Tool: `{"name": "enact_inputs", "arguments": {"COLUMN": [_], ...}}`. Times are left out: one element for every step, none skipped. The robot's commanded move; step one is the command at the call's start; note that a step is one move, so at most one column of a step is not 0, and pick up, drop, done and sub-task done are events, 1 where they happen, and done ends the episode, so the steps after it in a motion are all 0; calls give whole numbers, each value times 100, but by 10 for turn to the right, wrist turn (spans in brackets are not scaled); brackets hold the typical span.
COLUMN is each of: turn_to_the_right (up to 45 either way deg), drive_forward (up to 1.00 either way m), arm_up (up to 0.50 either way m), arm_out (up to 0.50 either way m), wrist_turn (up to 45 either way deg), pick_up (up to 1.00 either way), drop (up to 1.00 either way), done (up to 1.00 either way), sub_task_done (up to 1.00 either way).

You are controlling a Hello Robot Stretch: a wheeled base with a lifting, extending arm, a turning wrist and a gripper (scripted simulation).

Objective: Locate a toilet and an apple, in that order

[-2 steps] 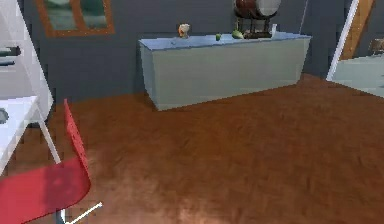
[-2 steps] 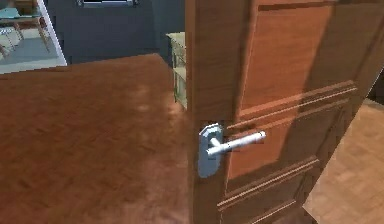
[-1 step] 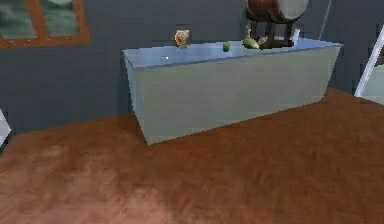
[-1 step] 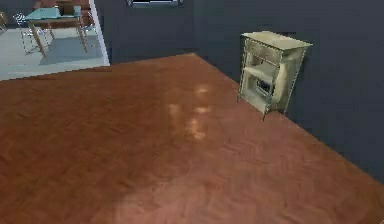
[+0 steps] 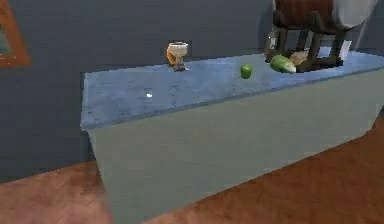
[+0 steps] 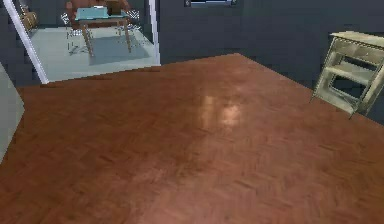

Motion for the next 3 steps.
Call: {"name": "enact_inputs", "arguments": {"turn_to_the_right": [0, 270, 0], "drive_forward": [75, 0, 0], "arm_up": [0, 0, 0], "arm_out": [0, 0, 0], "wrist_turn": [0, 0, 0], "pick_up": [0, 0, 0], "drop": [0, 0, 0], "done": [0, 0, 100], "sub_task_done": [0, 0, 0]}}
